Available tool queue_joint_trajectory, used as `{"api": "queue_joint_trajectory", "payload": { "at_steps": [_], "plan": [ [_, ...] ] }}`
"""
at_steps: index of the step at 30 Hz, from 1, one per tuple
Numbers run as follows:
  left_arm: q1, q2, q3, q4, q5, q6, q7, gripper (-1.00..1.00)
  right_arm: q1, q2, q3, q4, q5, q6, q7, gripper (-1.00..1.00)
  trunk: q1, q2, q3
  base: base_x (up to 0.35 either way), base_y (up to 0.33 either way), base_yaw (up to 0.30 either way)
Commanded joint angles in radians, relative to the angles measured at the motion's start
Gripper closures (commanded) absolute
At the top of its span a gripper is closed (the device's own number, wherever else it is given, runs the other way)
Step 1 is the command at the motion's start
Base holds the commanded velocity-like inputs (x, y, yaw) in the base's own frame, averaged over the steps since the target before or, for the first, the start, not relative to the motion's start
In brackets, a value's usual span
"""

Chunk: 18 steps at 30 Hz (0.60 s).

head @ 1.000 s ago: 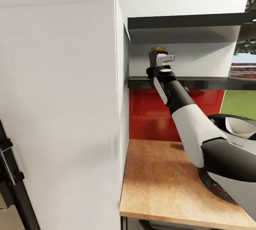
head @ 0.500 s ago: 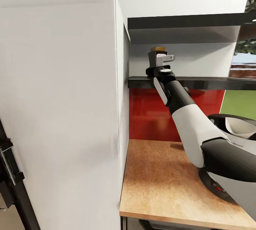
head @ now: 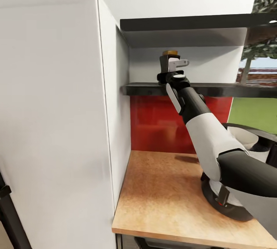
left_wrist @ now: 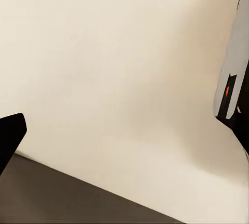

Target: Set up a coffee station on the kitchen countertop: keep the coffee maker on the countertop, move the bottle of coffee from the kitchen shelf to the counter next to the coffee maker, place a paper coffee filter on top of the coffee maker, put the saucer next to the coffee maker with the coffee cup on the saucer, and place the electric kettle next to the coffee maker.

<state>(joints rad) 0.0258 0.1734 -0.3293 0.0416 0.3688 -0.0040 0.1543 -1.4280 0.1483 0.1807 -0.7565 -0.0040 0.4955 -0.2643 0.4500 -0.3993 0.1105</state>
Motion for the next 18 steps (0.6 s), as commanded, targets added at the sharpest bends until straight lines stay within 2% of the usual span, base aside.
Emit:
{"api": "queue_joint_trajectory", "payload": {
  "at_steps": [1, 10, 18],
  "plan": [
    [0.0, 0.0, -0.008, 0.0, 0.008, 0.0, 0.003, -1.0, 0.0, -0.001, 0.003, -0.001, 0.001, 0.006, -0.006, 1.0, 0.0, -0.001, 0.0, -0.15, -0.244, 0.0],
    [0.0, 0.0, -0.005, 0.0, 0.009, -0.001, 0.003, -1.0, 0.0, 0.001, 0.005, -0.013, 0.0, 0.005, -0.006, 1.0, 0.0, -0.001, 0.0, -0.245, -0.191, 0.0],
    [0.0, 0.0, -0.001, -0.001, 0.009, -0.001, 0.003, -1.0, 0.0, 0.002, 0.006, -0.046, -0.001, 0.005, -0.006, 1.0, 0.0, -0.001, 0.0, -0.3, -0.106, 0.0]
  ]
}}
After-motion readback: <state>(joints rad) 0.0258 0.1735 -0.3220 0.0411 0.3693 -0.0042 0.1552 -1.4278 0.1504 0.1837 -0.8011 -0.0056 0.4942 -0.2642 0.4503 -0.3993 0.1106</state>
